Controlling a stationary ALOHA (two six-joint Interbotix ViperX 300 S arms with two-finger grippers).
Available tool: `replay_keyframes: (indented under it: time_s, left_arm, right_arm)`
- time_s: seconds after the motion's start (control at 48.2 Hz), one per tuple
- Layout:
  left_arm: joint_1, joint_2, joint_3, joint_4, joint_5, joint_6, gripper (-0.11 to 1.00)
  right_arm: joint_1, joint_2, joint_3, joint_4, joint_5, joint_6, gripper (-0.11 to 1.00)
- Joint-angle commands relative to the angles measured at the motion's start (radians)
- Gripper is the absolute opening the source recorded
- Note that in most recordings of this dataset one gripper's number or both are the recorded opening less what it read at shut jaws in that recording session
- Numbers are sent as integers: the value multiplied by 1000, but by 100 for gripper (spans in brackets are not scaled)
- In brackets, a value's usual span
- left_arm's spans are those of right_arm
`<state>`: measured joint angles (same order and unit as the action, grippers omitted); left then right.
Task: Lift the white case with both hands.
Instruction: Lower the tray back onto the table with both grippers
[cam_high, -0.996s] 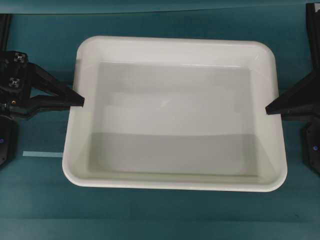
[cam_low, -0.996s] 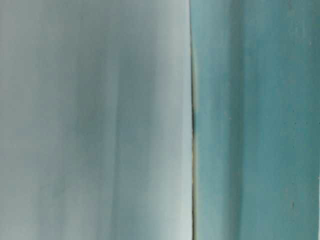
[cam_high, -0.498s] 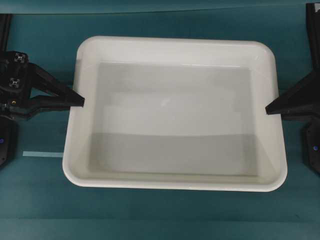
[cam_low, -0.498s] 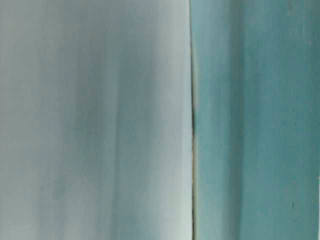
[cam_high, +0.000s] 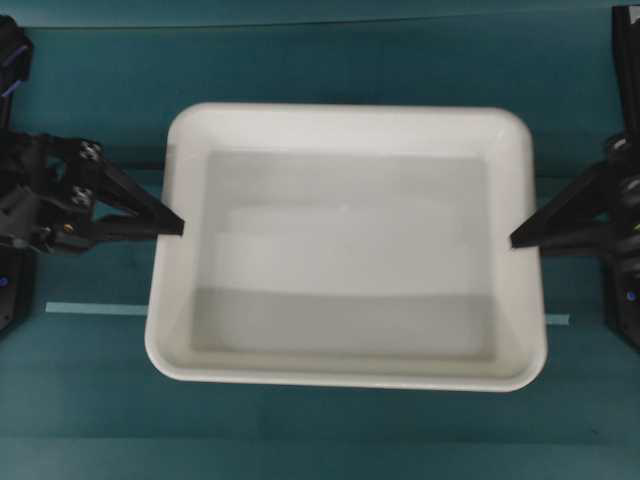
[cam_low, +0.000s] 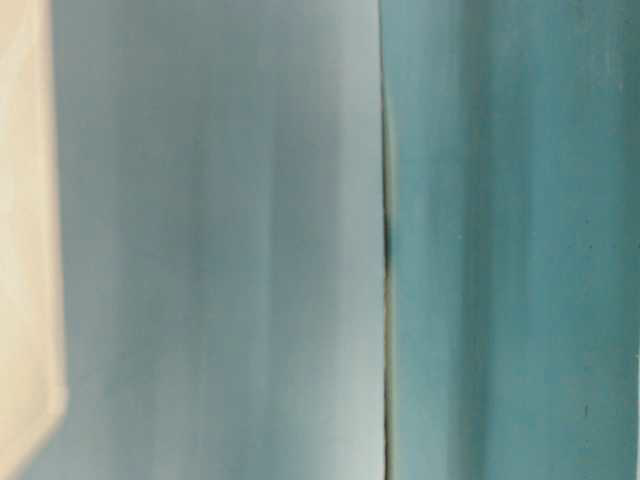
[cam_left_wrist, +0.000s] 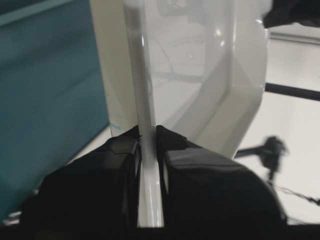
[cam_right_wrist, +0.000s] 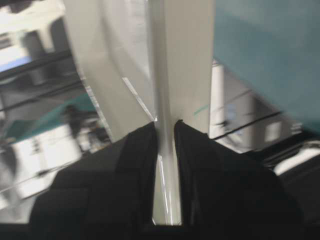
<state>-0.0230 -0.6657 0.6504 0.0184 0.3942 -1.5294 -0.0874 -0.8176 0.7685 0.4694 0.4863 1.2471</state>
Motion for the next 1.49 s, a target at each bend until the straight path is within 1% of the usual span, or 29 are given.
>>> replay_keyframes:
  time_s: [0.0, 0.145, 0.228, 0.54, 0.747, 0.872, 1.079, 1.287, 1.474]
  left_arm:
    - [11, 46, 5, 5, -25, 2, 8]
    - [15, 46, 58, 5, -49, 2, 8]
    - [17, 52, 81, 5, -66, -2, 8]
    - [26, 97, 170, 5, -75, -3, 8]
    - [58, 124, 247, 5, -164, 0, 7]
    - [71, 127, 262, 5, -189, 0, 7]
    - [69, 147, 307, 5, -187, 0, 7]
    - [71, 198, 365, 8, -199, 2, 6]
    - [80, 235, 390, 11, -233, 8, 6]
  right_arm:
    - [-5, 69, 18, 0, -35, -37, 12]
    - [-3, 95, 72, 0, -74, -75, 12]
    - [-2, 110, 97, 0, -104, -84, 12]
    - [17, 176, 158, 0, -198, -86, 12]
    - [29, 235, 202, -9, -239, -86, 12]
    - [35, 264, 216, -12, -245, -98, 12]
    - [32, 314, 245, -11, -245, -143, 12]
    - [26, 370, 262, -12, -258, -179, 12]
    - [21, 456, 265, -12, -273, -236, 12]
